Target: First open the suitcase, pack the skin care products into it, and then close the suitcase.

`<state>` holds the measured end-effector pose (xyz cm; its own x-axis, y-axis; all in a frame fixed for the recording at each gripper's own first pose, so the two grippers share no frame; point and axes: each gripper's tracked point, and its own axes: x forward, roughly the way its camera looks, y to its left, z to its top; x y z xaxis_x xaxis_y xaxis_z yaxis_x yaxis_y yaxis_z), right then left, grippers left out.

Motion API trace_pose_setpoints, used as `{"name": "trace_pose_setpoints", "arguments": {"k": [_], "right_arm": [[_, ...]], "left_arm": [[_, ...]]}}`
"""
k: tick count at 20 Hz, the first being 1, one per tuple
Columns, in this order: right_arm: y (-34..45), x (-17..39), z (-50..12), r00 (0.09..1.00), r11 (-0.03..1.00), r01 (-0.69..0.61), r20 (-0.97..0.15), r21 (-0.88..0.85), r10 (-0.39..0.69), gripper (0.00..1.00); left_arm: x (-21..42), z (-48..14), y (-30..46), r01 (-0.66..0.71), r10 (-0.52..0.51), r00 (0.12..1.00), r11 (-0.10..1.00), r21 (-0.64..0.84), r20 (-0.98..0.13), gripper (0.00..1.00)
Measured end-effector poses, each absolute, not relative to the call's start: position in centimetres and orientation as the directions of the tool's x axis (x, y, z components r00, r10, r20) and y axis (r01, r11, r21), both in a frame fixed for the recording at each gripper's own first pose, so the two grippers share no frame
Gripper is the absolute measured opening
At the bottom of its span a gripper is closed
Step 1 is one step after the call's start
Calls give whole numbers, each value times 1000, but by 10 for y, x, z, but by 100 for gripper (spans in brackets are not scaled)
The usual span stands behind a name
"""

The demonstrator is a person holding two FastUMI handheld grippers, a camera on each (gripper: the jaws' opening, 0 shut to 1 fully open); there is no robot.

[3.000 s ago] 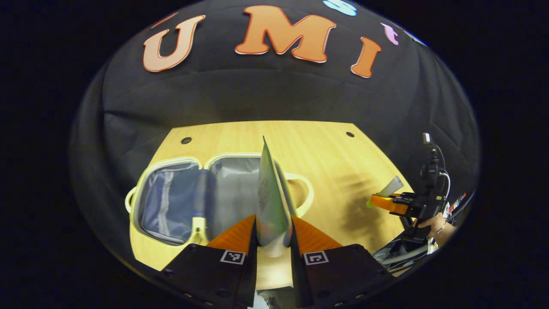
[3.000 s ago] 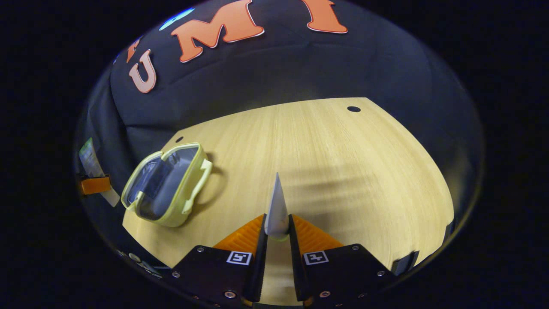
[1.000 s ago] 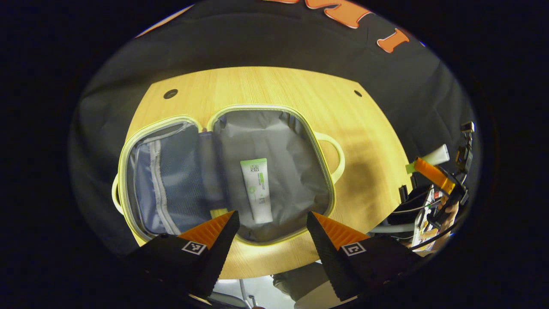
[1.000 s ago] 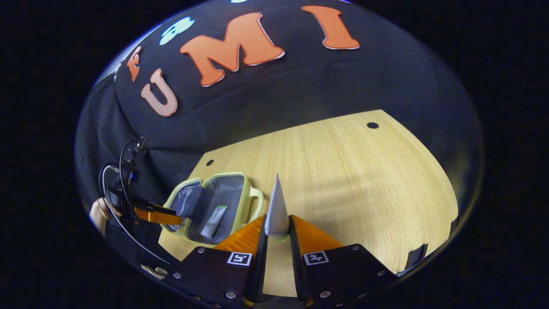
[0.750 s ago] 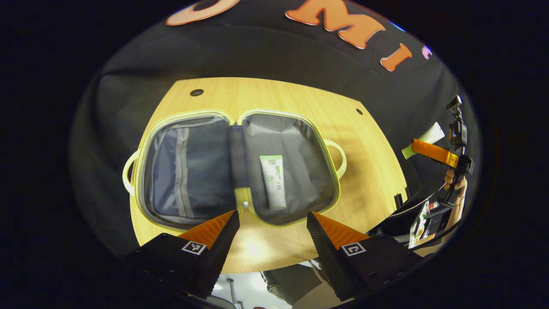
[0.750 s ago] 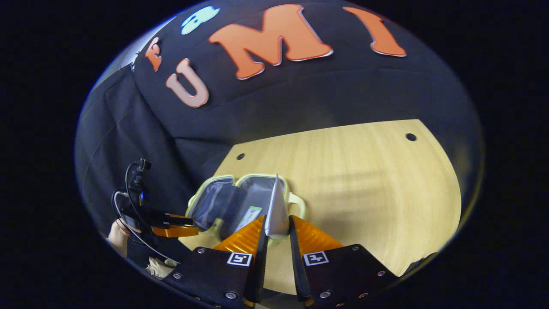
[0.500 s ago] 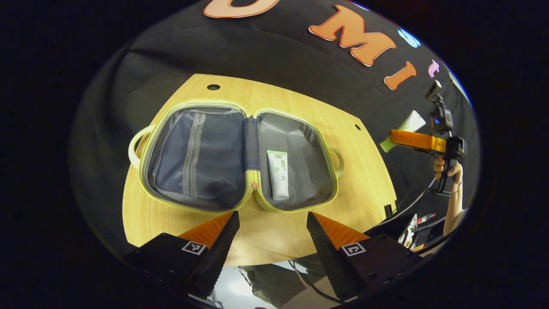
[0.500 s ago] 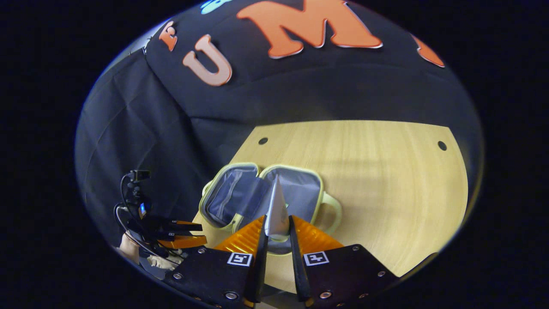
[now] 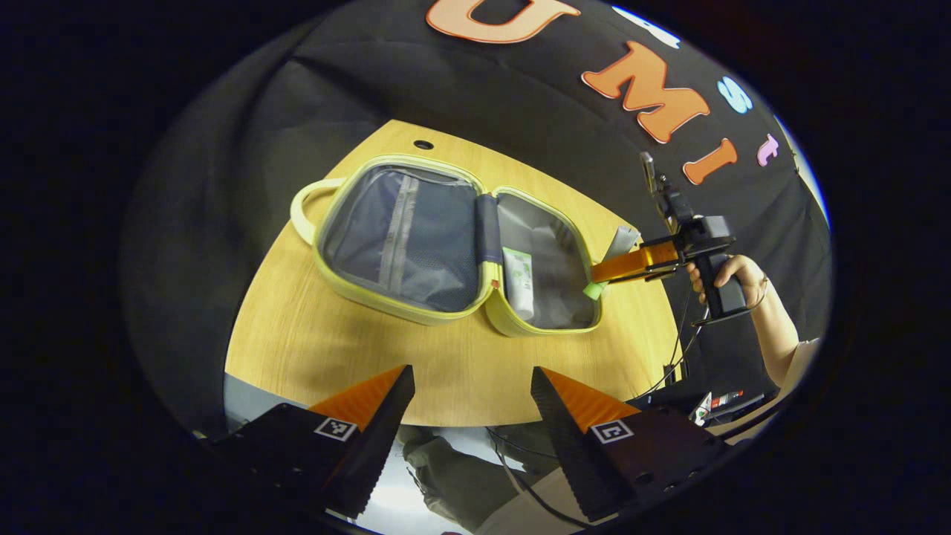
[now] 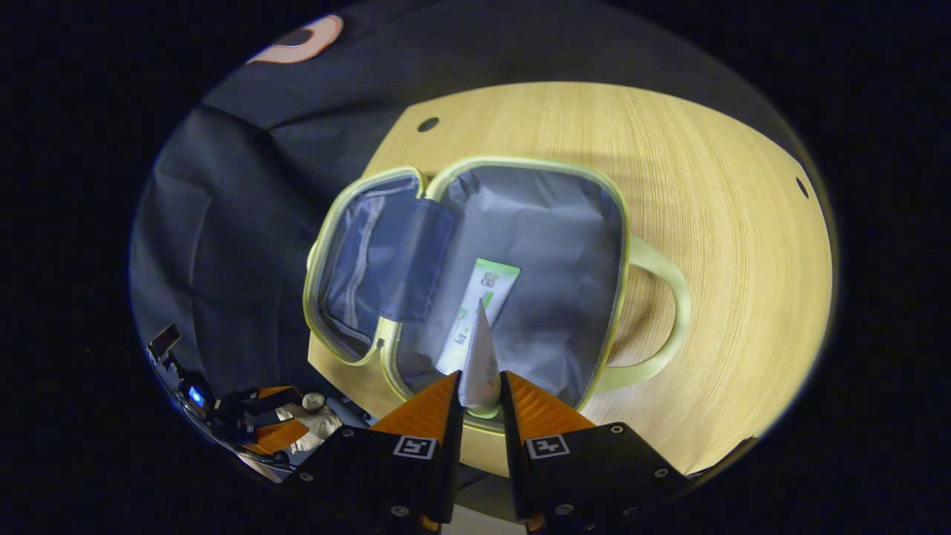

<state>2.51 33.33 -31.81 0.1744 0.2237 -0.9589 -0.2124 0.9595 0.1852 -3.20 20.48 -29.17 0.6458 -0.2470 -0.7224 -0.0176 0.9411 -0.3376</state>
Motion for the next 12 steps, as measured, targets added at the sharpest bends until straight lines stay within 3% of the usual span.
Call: {"name": "trace_pose_setpoints", "arguments": {"k": [1,2,5,6,7,8,9,11,12], "right_arm": [[330,26,-325,177,963,-210,-963,167,205,24],[328,27,-328,183,967,-202,-964,156,194,36],[329,31,-327,217,971,-185,-958,150,189,27],[331,32,-317,229,971,-178,-952,162,201,38],[334,33,-314,241,970,-170,-947,173,211,60],[334,36,-308,261,970,-165,-940,180,219,59],[336,38,-302,288,968,-161,-930,190,231,81],[345,51,-284,385,959,-169,-881,225,275,94],[346,57,-275,443,958,-176,-851,227,283,95]], "left_arm": [[-36,-293,209,-28,-244,644,940,-340,-725,98],[-36,-295,212,-36,-240,646,938,-343,-725,98],[-37,-293,223,-53,-235,651,934,-352,-722,98],[-32,-292,228,-62,-223,660,936,-348,-717,98],[-25,-290,235,-71,-205,677,938,-340,-707,98],[-19,-287,241,-82,-189,692,939,-335,-697,98],[-12,-283,249,-92,-177,709,937,-338,-683,98],[3,-274,265,-110,-166,745,924,-365,-646,98],[11,-271,276,-125,-155,761,918,-376,-630,98]]}}
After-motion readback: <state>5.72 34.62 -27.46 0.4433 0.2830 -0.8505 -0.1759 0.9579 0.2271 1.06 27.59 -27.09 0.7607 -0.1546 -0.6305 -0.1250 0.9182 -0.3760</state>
